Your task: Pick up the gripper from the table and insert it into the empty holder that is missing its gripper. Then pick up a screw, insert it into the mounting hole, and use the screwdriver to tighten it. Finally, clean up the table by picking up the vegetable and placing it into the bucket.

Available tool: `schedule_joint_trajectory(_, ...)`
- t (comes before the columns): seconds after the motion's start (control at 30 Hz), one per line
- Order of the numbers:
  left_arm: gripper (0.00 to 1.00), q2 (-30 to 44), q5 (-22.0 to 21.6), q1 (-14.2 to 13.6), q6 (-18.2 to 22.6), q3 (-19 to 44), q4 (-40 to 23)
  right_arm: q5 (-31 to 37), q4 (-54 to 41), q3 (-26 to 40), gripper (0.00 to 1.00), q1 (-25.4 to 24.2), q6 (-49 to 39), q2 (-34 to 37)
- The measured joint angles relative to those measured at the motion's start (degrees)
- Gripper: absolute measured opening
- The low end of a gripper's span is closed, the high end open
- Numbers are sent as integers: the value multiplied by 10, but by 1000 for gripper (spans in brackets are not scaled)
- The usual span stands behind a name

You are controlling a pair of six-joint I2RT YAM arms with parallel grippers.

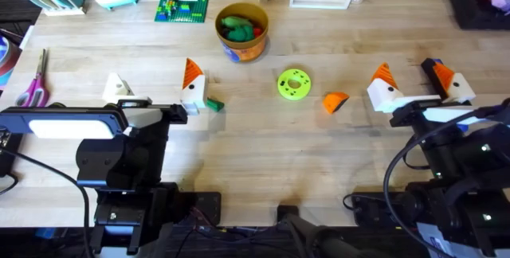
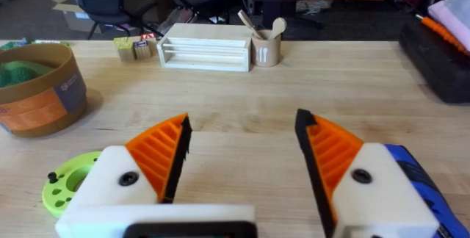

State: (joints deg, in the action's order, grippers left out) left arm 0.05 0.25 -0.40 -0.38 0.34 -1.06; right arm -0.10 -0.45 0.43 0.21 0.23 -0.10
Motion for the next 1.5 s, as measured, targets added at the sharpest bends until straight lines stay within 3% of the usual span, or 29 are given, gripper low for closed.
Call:
schedule_joint_trajectory(0.5,993,0,0,0,4,0,-3,-2,-2,0,880,0,6,0)
schedule_joint_trajectory(0.6,993,0,2,0,7,15,-58,-2,-18,8,880,0,41,0)
schedule_joint_trajectory(0.73,992,32,3,0,11,103,-178,-7,-104,53,882,0,71,10)
schedule_joint_trajectory(0.87,993,123,3,0,13,250,-310,-10,-185,132,881,0,75,59)
schedule_joint_trajectory(0.9,993,230,2,0,15,375,-430,-12,-238,209,882,0,66,120)
schedule_joint_trajectory(1.0,992,337,12,0,15,476,-531,-12,-283,278,882,0,53,185)
schedule_joint_trajectory(1.1,993,435,41,0,14,556,-588,-13,-301,329,880,0,44,245)
schedule_joint_trajectory(1.2,993,506,75,0,14,599,-623,-13,-292,354,882,0,40,287)
schedule_joint_trajectory(1.4,995,612,140,0,-6,607,-665,-13,-284,357,882,0,38,308)
schedule_joint_trajectory(1.43,942,628,150,0,-13,607,-669,-13,-284,357,882,0,38,307)
schedule_joint_trajectory(1.5,643,661,166,0,-21,607,-671,-13,-283,357,882,0,38,307)
